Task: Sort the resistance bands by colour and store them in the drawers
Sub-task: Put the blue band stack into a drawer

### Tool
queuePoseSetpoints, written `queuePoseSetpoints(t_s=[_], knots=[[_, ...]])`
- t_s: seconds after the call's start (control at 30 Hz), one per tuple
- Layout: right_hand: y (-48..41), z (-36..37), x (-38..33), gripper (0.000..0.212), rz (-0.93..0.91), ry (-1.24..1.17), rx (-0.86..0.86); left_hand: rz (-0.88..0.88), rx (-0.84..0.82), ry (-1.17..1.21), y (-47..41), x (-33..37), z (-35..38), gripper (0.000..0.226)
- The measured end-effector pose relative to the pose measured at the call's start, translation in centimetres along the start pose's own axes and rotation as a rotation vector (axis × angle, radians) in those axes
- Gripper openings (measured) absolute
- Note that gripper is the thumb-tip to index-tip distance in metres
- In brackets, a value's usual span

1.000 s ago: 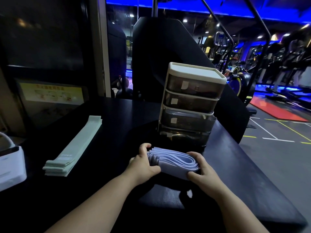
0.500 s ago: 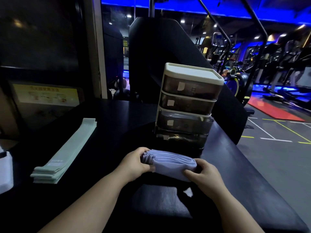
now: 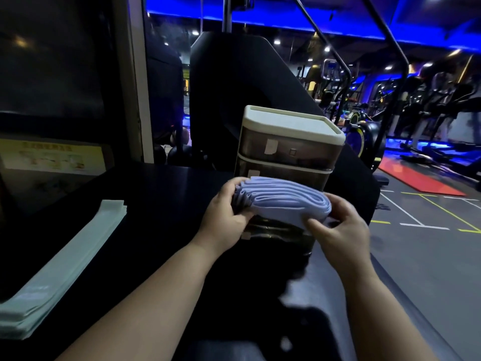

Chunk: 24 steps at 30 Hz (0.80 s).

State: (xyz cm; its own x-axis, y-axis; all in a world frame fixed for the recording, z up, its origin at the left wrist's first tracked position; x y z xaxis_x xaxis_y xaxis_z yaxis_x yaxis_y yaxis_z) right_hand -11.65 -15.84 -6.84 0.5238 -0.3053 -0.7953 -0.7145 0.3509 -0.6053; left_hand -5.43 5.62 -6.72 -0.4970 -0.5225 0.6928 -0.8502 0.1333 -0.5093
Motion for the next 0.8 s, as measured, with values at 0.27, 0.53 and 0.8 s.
queuePoseSetpoints(t_s=[0.27,0.53,0.8], knots=[[-4.3,1.6,3.0,0.045,-0.138,0.011,0.142,0.056,0.253,-0.093,-3.5,-1.0,2.9,0.058],[-3.9,1.6,5.6,0.049,-0.229,0.073,0.169,0.183,0.258,-0.177,-3.6,-2.7,3.9,0.054],[-4.0,1.5,6.2,0.042,-0.215,0.033,0.094,0.180,0.224,-0.152,-3.8,-3.5,4.3,0.056]])
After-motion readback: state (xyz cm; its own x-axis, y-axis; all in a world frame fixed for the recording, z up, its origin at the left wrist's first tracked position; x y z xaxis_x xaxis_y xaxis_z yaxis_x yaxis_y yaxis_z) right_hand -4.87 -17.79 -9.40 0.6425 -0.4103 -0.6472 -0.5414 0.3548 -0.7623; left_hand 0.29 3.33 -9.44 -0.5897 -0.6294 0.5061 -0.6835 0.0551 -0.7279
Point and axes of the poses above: each hand's wrist, its own y-axis away from the middle knuckle, its own z-axis out of the palm, x = y × z, the point moved 4 cm from there along -y, towards the middle knuckle, and after that the axes turned 15 degrees about -y, right-handed, at the moved point
